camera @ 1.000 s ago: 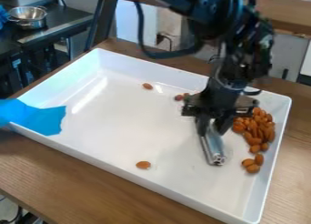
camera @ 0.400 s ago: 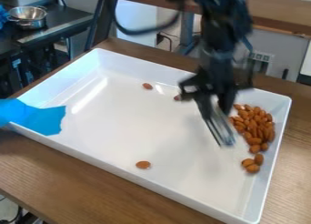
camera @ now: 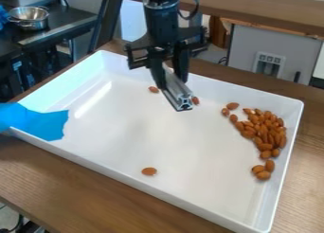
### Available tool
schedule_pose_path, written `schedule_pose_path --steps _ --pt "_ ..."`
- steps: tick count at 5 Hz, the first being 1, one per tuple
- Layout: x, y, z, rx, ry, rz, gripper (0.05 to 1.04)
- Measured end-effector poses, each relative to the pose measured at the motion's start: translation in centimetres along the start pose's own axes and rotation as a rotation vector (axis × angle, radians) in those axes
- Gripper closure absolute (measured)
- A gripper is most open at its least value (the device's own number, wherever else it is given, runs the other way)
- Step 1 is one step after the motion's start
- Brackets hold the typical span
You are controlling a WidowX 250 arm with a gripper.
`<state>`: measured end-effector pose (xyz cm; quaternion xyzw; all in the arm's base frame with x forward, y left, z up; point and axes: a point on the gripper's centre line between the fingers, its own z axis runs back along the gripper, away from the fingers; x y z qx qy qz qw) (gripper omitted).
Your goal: Sweep into pile
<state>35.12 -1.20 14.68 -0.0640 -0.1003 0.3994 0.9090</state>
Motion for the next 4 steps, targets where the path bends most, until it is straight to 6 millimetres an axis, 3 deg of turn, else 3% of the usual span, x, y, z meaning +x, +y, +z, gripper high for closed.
schedule_pose_path --steps 2,4 --pt "-1.2 3.6 -0.5 0.189 0.073 0.132 0.727" --pt "-2.7 5.6 -3.0 0.344 0.036 0.151 0.728"
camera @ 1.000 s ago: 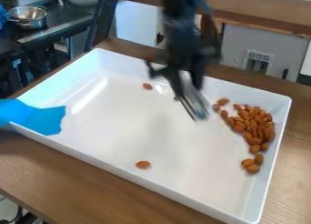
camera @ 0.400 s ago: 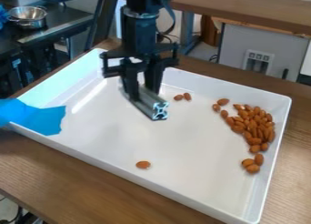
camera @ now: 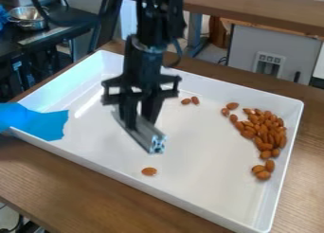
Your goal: Sweep into pile
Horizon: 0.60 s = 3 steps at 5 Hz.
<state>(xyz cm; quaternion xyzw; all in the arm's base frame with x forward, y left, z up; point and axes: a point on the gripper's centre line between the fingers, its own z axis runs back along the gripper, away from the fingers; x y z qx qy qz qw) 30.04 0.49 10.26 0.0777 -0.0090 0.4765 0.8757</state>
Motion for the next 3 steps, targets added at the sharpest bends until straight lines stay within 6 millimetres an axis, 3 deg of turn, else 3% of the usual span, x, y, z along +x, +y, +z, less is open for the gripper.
schedule_pose_path --steps 2,3 --pt "-0.4 -0.1 -3.0 0.115 -0.090 -0.034 0.728" --pt "-0.6 -0.6 -3.5 0.131 -0.129 -0.047 0.728"
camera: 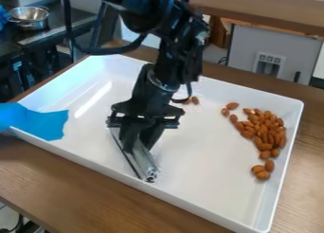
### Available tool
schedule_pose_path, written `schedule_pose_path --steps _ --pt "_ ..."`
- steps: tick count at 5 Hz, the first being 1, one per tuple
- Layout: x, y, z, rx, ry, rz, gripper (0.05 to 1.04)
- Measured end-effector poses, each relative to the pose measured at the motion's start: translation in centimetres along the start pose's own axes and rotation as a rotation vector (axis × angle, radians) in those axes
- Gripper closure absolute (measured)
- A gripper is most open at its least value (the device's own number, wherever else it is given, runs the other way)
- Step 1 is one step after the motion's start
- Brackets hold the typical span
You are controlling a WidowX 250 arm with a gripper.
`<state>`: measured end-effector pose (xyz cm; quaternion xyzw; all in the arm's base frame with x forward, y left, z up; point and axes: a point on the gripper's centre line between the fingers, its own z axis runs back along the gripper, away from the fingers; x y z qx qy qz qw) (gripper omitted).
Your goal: Sweep into pile
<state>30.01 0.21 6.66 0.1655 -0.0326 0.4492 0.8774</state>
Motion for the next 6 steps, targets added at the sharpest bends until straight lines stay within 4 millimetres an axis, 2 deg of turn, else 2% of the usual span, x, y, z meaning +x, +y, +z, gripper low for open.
schedule_pose_path --steps 1,2,4,6 --pt "0.1 -0.1 0.0 0.003 -0.007 -0.006 0.728" --pt "0.2 -1.0 0.2 -0.027 -0.009 -0.010 0.728" --pt "-1.8 -7.4 2.8 -0.153 0.005 -0.069 0.728" --pt "-3.6 -13.0 4.7 -0.213 -0.025 -0.053 0.728"
